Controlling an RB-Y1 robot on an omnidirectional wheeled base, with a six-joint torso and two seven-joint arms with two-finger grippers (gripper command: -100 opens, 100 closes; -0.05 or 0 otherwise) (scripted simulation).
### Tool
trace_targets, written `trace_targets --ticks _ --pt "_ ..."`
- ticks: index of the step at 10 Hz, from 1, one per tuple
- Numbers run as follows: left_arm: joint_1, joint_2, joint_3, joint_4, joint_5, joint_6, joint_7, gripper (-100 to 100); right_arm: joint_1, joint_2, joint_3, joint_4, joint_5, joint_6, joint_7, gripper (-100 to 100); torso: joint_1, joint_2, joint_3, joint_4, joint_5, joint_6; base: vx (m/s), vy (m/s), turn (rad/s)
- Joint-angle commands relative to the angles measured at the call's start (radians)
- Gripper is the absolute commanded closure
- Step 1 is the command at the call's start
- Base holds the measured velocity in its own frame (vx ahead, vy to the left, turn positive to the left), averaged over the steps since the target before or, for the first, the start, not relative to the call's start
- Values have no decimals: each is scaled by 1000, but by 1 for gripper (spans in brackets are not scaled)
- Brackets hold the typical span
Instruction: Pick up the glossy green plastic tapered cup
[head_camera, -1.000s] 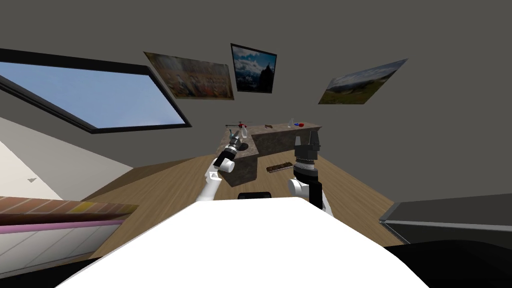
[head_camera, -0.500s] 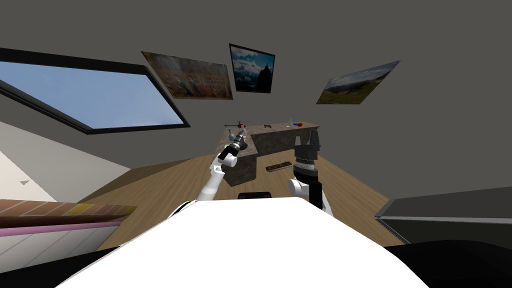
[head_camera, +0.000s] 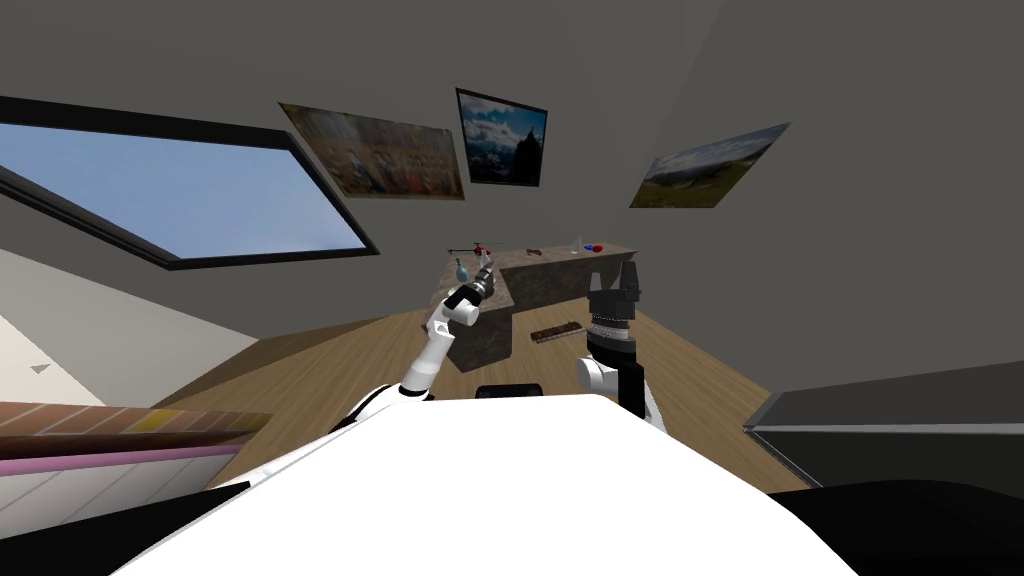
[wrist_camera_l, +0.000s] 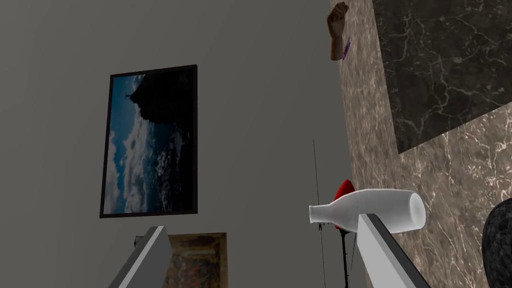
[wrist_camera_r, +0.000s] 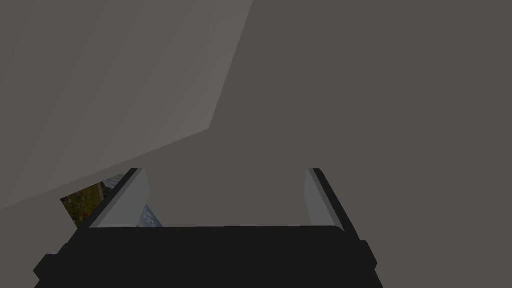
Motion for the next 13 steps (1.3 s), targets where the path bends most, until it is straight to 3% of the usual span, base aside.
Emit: trace_targets --ticks 1,3,4,8,9,10,13 --pt "-50 -1 -2 47 10 50 1 -100 0 0 0 0 0 0 0 0 0 0 0 0 0 0 -30 4 -16" --pt "-112 -2 -7 103 27 103 3 -100 0 0 0 0 0 0 0 0 0 0 0 0 0 0 -27 8 -20" --pt "-118 -2 -7 103 27 117 3 -100 0 0 0 0 0 0 0 0 0 0 0 0 0 0 -9 1 -1" --pt "-241 -5 -13 221 56 231 7 -100 0 0 0 0 0 0 0 0 1 -1 0 0 0 0 -21 15 -14" --pt "-241 -5 -13 221 56 241 7 -100 0 0 0 0 0 0 0 0 1 -1 0 0 0 0 -10 9 0" --pt "-285 -6 -13 266 69 279 8 -100 0 0 0 0 0 0 0 0 1 -1 -1 0 0 0 -24 18 -7" --pt "-358 -7 -13 342 80 358 10 -100 0 0 0 0 0 0 0 0 2 -1 0 0 0 0 -18 30 -8"
